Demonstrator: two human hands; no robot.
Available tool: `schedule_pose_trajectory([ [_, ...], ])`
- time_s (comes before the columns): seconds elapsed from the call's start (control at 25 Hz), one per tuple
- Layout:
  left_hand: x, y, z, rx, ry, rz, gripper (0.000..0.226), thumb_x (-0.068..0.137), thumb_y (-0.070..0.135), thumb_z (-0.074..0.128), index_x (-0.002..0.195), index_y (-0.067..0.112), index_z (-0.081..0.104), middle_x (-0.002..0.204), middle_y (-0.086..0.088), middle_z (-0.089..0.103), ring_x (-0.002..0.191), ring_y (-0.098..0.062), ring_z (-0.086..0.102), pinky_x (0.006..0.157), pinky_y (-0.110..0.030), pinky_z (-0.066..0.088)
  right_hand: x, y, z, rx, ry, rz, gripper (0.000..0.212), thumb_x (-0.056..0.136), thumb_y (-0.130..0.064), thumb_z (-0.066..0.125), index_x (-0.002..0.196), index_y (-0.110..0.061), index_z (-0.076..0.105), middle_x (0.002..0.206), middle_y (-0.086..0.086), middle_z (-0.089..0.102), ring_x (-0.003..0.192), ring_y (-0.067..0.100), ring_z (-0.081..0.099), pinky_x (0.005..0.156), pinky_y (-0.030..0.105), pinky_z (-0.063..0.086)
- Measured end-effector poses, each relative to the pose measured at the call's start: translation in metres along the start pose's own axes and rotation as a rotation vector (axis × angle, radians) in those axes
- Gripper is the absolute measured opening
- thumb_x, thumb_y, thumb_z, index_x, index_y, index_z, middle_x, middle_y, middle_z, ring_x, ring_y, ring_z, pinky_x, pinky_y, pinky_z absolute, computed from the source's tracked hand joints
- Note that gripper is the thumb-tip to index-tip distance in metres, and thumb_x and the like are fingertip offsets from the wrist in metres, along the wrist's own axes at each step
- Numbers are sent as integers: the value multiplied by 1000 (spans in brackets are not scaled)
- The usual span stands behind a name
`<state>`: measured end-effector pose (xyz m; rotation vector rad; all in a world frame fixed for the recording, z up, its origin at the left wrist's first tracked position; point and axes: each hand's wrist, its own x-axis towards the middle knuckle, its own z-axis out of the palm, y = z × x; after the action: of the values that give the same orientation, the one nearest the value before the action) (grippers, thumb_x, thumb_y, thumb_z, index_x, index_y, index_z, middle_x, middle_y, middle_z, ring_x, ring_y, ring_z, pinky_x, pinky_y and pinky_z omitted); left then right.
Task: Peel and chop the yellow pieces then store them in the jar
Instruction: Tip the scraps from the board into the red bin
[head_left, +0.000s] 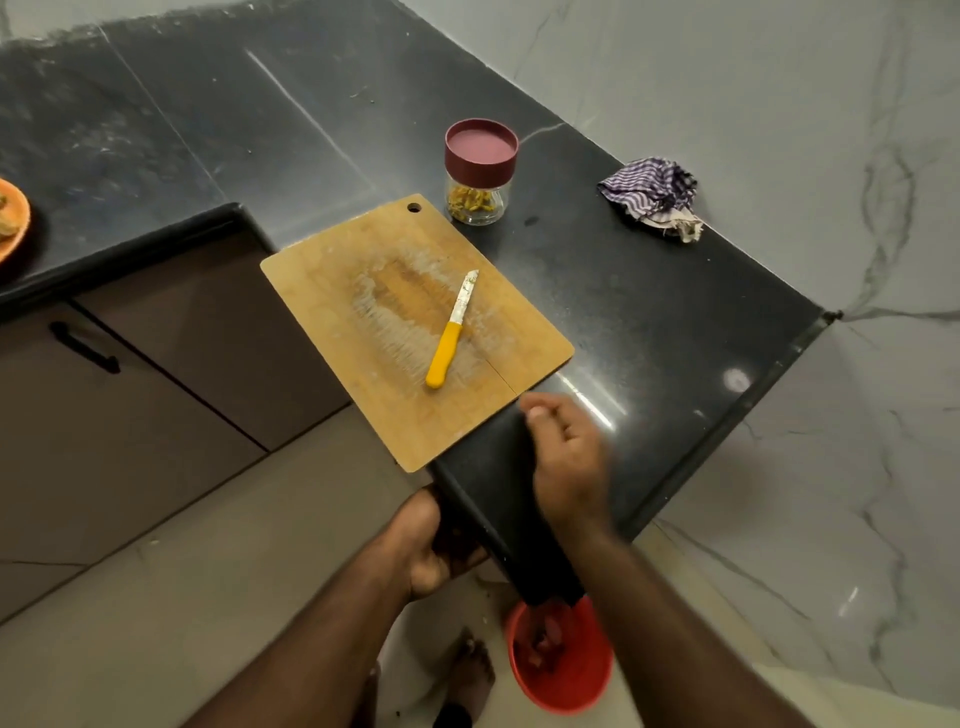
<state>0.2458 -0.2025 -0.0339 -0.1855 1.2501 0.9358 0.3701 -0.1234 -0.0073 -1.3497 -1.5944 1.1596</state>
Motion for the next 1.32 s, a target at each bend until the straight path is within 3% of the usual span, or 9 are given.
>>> schedule_pose_trajectory([
  [0.12,-9,-1,-1,61,-45,19,39,105,31,39,113,8,68,89,-9,77,78,-20,74,67,-31,59,-60,-18,40,110,-176,-45,21,92,-21,53,101,-20,71,94,-8,69,94,10,64,79,26,53],
  [0.4,-19,-4,-15,183,-71,24,37,105,26,39,118,4,66,91,-14,73,69,-21,73,55,-29,57,-69,-11,40,-13,167,-22,20,90,-25,54,99,-23,71,94,-9,69,93,10,64,80,40,55],
  [0.48,-31,-7,-15,10,-48,151,19,102,7,49,111,7,66,99,-13,70,80,-21,73,65,-24,58,-93,-18,67,86,68,24,19,89,-23,56,100,-24,72,95,-10,69,96,11,65,84,41,55],
  [0.56,-40,-21,-13,-516,-380,-174,25,91,-9,61,111,4,68,103,-19,69,93,-34,70,82,-25,57,-119,-18,80,157,101,57,19,88,-24,57,98,-25,73,95,-10,70,97,12,66,86,44,55],
  [0.64,-42,-39,-20,166,-201,163,20,98,12,56,112,5,69,103,-20,72,93,-34,72,76,-31,58,-139,-11,72,219,274,108,19,86,-24,57,93,-23,74,91,-5,73,92,15,68,84,45,56],
  [0.68,-43,-50,-26,417,-208,173,29,102,23,48,109,4,69,101,-19,74,89,-31,74,70,-34,58,-148,-6,64,276,378,156,19,85,-22,57,90,-20,75,89,0,73,89,19,69,82,47,56],
  [0.76,-36,-58,-37,207,-250,-14,39,104,28,41,99,0,67,96,-22,73,85,-31,74,68,-37,58,-163,4,49,476,591,271,18,86,-19,58,88,-11,74,88,13,73,87,30,69,83,52,55],
  [0.88,-58,-85,-19,143,-231,93,37,103,22,42,103,-4,68,101,-26,72,92,-33,73,78,-39,61,-177,11,40,912,811,411,21,91,-11,53,93,0,70,91,21,71,90,33,66,91,48,51],
  [1.32,-52,-187,40,208,-314,70,37,103,34,39,89,20,71,87,5,74,84,-5,70,79,-21,55,-213,87,-20,1625,937,649,25,95,-15,47,97,0,67,97,18,69,98,30,66,101,39,49],
])
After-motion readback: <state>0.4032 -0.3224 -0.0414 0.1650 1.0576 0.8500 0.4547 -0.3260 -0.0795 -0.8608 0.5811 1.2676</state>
